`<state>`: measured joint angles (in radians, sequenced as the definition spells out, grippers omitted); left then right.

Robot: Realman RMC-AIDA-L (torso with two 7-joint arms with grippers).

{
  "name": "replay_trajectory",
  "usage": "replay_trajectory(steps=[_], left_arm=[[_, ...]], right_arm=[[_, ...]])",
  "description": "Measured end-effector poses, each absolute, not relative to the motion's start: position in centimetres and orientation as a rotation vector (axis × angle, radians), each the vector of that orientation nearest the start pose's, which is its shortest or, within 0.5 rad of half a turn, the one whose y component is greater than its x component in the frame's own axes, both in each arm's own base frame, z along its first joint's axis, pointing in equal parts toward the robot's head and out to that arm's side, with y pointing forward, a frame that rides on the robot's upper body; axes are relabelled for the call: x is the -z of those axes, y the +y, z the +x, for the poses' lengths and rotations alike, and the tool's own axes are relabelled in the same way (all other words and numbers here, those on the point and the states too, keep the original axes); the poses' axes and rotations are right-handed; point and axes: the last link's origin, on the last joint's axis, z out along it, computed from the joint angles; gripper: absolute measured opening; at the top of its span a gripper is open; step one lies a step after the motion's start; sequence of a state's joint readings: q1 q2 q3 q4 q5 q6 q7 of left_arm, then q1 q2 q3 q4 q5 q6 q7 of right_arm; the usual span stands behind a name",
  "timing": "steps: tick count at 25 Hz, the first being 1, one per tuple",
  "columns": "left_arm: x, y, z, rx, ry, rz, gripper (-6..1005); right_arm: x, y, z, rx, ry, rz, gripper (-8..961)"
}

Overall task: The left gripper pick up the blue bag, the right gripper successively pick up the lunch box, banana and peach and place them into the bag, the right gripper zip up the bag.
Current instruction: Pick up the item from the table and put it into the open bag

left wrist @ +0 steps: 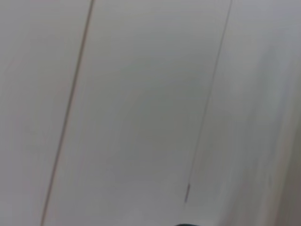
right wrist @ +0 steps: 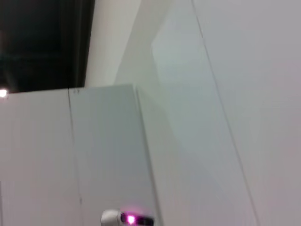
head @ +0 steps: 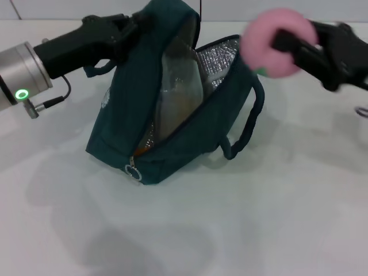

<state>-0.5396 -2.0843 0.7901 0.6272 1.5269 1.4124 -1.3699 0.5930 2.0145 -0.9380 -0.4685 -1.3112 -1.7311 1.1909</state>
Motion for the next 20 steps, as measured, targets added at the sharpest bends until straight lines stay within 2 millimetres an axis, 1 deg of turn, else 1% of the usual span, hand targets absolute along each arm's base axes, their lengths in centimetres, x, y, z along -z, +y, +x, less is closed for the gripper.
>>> replay_trajectory(steps=[1,3,4,5,8,11,12,13,14,15,18,20], left_arm=[[-2.4,37.0,-22.6,1.096,-0.606,-2.364,42],[-2.6,37.2,-22.7,1.096,-0.607,-2.344,42],[-2.6,37.3,-22.8,1.090,-0.604,-2.334,42],[-2.6,37.3,-22.8,1.090,-0.604,-2.334,42],[-2.6,37.3,-22.8,1.087,-0.600,-2.333,42],[-2.6,37.3,-22.8,1.087,-0.599,-2.336,41],[-2.5,37.3,-22.7,1.086,-0.598,-2.338,41],[-2.5,37.3,-22.7,1.085,-0.597,-2.340,41],[-2.5,37.3,-22.7,1.084,-0.596,-2.342,41],[-2.5,37.3,-22.7,1.082,-0.595,-2.344,41],[-2.5,37.3,-22.6,1.083,-0.594,-2.345,41],[-2.5,37.4,-22.6,1.083,-0.593,-2.346,41]], right_arm=[[-2.7,34.4,18.8,-1.417,0.266,-2.546,196],[-2.0,35.9,17.2,-1.334,0.276,-2.606,191],[-1.7,36.4,16.7,-1.303,0.288,-2.618,192],[-0.9,37.3,15.7,-1.234,0.299,-2.655,192],[0.8,38.4,13.7,-1.099,0.299,-2.726,194],[2.0,39.1,12.1,-1.005,0.273,-2.769,196],[2.1,39.2,11.8,-0.992,0.269,-2.772,196],[2.6,39.4,10.8,-0.950,0.255,-2.805,198],[2.6,39.4,10.8,-0.950,0.255,-2.805,200],[2.9,39.5,10.3,-0.926,0.256,-2.831,202],[3.6,39.5,10.0,-0.834,0.283,-2.896,208],[3.9,39.3,10.2,-0.789,0.281,-2.921,361]])
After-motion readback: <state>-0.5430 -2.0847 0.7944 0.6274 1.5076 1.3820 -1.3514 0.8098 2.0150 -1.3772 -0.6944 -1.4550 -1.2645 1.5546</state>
